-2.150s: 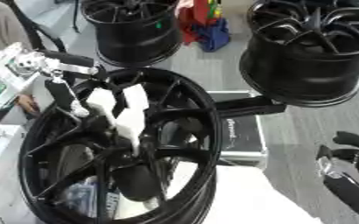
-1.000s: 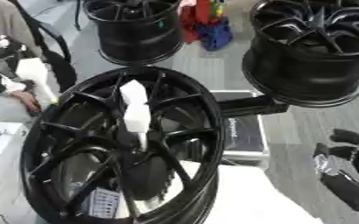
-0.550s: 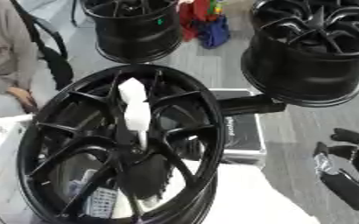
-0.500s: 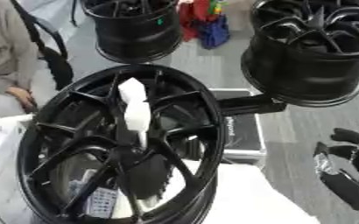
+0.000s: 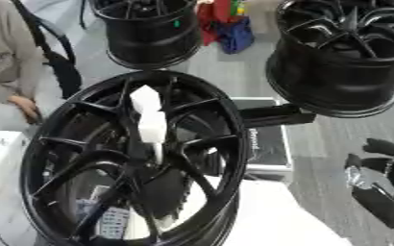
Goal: Pull the pin out of the wheel hub.
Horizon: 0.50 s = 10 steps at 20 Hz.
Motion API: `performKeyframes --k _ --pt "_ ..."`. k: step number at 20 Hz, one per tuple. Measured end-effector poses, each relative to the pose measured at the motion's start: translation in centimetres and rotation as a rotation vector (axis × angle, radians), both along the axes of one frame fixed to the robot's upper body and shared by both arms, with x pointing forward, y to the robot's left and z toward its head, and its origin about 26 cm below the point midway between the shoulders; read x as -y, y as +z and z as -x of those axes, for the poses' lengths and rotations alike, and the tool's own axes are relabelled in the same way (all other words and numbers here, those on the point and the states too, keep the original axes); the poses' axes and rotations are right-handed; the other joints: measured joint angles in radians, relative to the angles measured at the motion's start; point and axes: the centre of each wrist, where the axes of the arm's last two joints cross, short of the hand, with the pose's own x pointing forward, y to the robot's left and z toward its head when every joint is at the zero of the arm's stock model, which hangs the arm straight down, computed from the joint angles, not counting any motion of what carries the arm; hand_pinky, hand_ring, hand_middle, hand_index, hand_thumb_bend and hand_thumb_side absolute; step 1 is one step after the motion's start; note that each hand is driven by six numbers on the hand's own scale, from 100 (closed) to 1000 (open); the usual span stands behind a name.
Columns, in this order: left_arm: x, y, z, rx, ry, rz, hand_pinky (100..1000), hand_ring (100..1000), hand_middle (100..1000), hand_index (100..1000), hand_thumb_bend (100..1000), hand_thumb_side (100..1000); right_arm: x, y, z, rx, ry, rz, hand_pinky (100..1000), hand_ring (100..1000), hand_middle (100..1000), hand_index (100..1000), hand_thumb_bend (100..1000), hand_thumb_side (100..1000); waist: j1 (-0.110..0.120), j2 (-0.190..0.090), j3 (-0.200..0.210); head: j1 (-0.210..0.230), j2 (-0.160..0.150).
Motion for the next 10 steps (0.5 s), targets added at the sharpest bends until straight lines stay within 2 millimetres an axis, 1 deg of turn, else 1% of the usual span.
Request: performKeyframes --k 3,5,6,7,8,10 --pt "1.0 0.3 -0.1 0.142 0.006 0.03 662 620 710 820 622 345 0.0 0.0 0.0 0.001 -0.001 0.0 727 593 650 742 219 100 -0.004 0.0 0.002 -0.003 -0.003" --pt "2.2 0.6 -0.2 0.285 0.004 0.076 636 597 679 787 543 348 0.0 0.0 0.0 0.001 -0.003 -0.001 727 593 650 742 219 100 -0.004 0.0 0.005 -0.007 -0.006" --pt "3.0 0.8 -0.2 0.364 0.006 0.103 620 579 656 764 500 339 0.0 0.0 0.0 0.001 -0.004 -0.002 727 593 650 742 219 100 -0.006 0.0 0.007 -0.008 -0.008" --pt "3.8 0.9 -0.2 0.444 0.012 0.133 602 561 631 740 467 311 0.0 0.0 0.0 0.001 -0.005 -0.004 728 593 650 742 219 100 -0.008 0.0 0.009 -0.009 -0.009" --pt "4.6 1.1 -0.1 0.525 0.023 0.165 592 551 618 727 444 286 0.0 0.0 0.0 0.002 -0.007 -0.007 728 593 650 742 219 100 -0.01 0.0 0.009 -0.01 -0.009" --pt "6.6 1.3 0.0 0.685 0.061 0.245 580 541 605 714 426 255 0.0 0.0 0.0 0.002 -0.011 -0.01 727 593 650 742 219 100 -0.013 0.001 0.014 -0.014 -0.009"
